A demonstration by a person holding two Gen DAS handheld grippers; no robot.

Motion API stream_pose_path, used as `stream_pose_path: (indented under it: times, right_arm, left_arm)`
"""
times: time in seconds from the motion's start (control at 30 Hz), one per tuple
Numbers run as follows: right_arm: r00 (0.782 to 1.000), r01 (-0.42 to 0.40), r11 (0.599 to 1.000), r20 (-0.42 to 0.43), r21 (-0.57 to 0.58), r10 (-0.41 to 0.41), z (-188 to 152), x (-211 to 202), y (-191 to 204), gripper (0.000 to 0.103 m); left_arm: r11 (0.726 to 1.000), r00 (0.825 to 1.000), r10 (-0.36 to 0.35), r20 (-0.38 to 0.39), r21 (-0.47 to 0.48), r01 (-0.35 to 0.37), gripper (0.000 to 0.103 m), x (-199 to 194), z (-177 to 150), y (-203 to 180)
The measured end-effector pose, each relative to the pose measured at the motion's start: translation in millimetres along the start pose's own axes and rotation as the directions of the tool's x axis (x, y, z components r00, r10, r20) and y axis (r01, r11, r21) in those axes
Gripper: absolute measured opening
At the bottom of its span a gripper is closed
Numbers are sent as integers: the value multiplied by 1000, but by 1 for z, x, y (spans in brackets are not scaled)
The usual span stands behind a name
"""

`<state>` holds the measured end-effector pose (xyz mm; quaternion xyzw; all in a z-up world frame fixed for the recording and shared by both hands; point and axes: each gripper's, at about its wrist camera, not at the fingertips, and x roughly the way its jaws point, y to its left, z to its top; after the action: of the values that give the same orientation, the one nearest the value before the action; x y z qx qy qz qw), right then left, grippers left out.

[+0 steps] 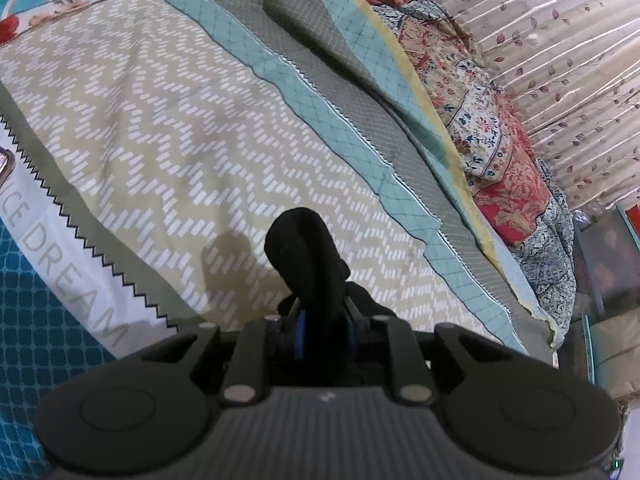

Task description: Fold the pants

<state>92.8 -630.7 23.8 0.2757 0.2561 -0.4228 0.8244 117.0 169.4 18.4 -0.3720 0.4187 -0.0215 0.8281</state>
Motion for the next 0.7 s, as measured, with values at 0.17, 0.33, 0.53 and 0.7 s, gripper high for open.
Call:
stream_pose_path:
  times: [0.17, 0.33, 0.53, 0.7]
  right_arm:
    - [984, 2, 998, -175, -59, -12, -33, 48, 44, 77]
    - [987, 49, 998, -153, -44, -56, -28, 66, 41, 8]
    - [996, -82, 992, -37, 92, 86, 45, 55, 65, 4]
    - [987, -120, 988, 120, 101, 107, 74, 51, 102, 7]
  left_arm:
    - [1000, 1000, -6, 4, 26, 6, 17, -2, 1, -5]
    - [1000, 1000, -10, 14, 23, 10, 16, 3, 12, -5]
    - [998, 996, -65, 57, 26, 63, 16, 15, 36, -22]
    - [999, 991, 20, 136, 41, -26, 23, 47, 49, -38]
